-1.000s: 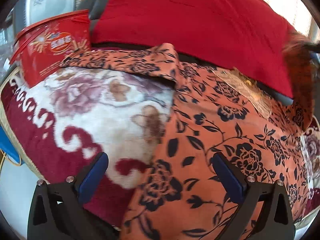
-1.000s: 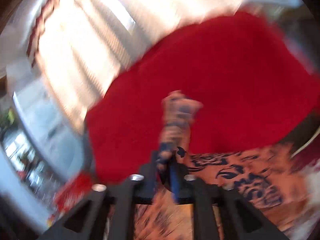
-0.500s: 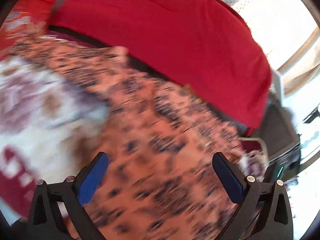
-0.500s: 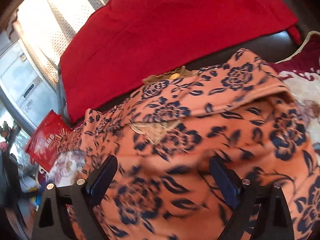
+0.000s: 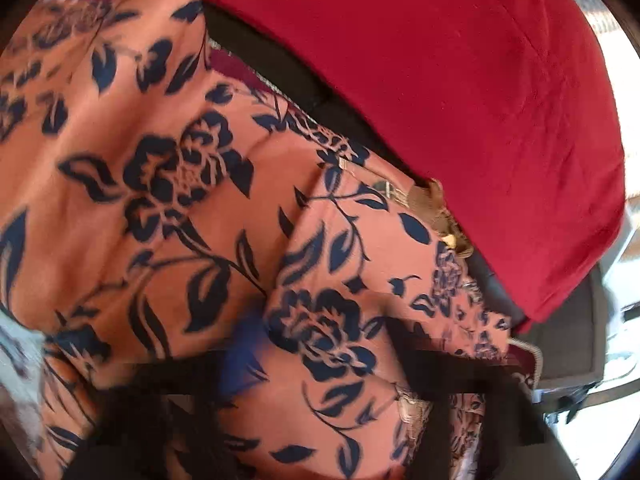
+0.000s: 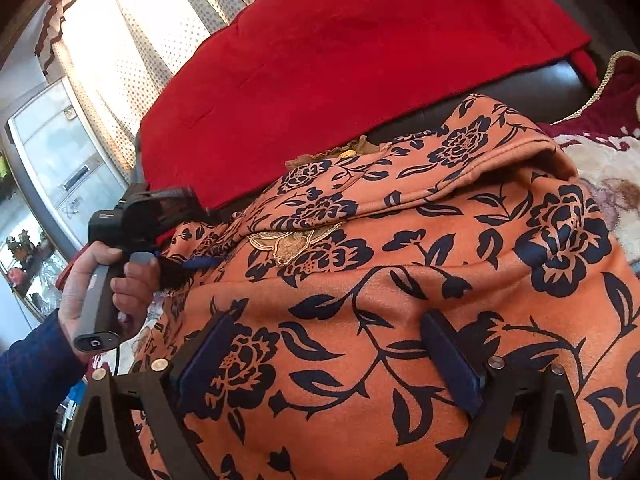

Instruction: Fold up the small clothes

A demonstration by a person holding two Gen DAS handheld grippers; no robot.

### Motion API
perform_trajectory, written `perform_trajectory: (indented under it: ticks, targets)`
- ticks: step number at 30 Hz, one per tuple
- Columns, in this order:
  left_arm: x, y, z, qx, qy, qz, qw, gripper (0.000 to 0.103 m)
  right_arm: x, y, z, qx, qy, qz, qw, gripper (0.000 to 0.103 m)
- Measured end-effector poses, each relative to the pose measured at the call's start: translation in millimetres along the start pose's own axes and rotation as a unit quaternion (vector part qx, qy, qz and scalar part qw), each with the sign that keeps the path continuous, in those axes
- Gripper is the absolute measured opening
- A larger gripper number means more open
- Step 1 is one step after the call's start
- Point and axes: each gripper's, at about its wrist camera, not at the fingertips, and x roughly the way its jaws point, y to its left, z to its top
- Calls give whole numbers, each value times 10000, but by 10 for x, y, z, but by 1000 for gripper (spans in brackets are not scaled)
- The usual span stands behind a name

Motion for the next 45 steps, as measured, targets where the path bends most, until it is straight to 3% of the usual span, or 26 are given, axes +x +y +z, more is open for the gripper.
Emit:
perform_trajectory:
  ticks: [1,4,6,8,11,14,17,20,21,23,24,25,26,27,28,30,31,34,37,39,41,45]
  targets:
    - [-52,-9,12,-3,-10,-25,10000,6,-10,-4,-1,9,-5,12,10000,96]
    - [-683,-177,-134,369,-1112,-170,9930,7,10,-2,-30,19,-4,18,10000,96]
    - [-922,-205,-272,615,-1479,-55,9871,7,9,8,-34,20,-3,10,10000,96]
    - [-811,-94,-312,658,-1373,287,9879,7,29,41,-50,-6,36,-39,10000,98]
    - [-226,147,-315,553,-502,807,9939,8,48,80,-12,-8,241,-93,9997,99]
    - [-128,202,-422,714,-708,786,9918,11,-31,59,211,307,524,187,9980,99]
    - [-100,175,-438,789,-760,787,9909,11,-176,-75,659,653,38,356,9972,99]
    - [-68,196,-457,841,-777,775,9904,11,-10,-460,1146,1252,-193,399,9911,102]
    - [-78,209,-479,886,-777,782,9899,11,154,-676,1250,1474,-133,268,9886,103]
    - [-138,226,-449,977,-700,748,9899,12,552,-1148,1219,2021,427,-467,9773,102]
    - [-159,203,-428,1012,-576,715,9906,20,641,-1299,1129,2223,439,-417,9731,102]
    - [-236,193,-380,997,-376,695,9919,27,521,-1185,1149,1857,24,-504,9813,102]
    - [-308,210,-350,946,-201,615,9934,48,498,-1043,1164,1554,190,-765,9847,102]
    - [-483,256,-338,863,-213,389,9953,61,495,-921,1147,1375,429,-999,9845,102]
    - [-730,335,-337,792,-525,81,9954,64,416,-788,1107,1218,376,-1167,9850,102]
    - [-1211,544,-305,688,-1220,-245,9898,84,128,-442,946,856,-75,-774,9933,102]
    - [-1465,732,-233,513,-1567,-335,9857,88,72,-341,872,763,-125,-673,9947,102]
    - [-1887,1393,103,-361,-2267,-251,9730,90,89,43,531,185,184,-517,9983,102]
    - [-1931,2208,576,-1634,-2408,-46,9567,90,316,188,195,-534,646,-847,9929,102]
    - [-1871,2591,827,-2097,-2398,168,9477,88,419,223,35,-839,696,-1081,9881,103]
    - [-1761,2849,1035,-2335,-2266,191,9454,88,459,267,48,-903,795,-1225,9851,103]
    - [-1753,2939,1176,-2505,-2418,147,9373,87,470,238,20,-902,777,-1213,9855,103]
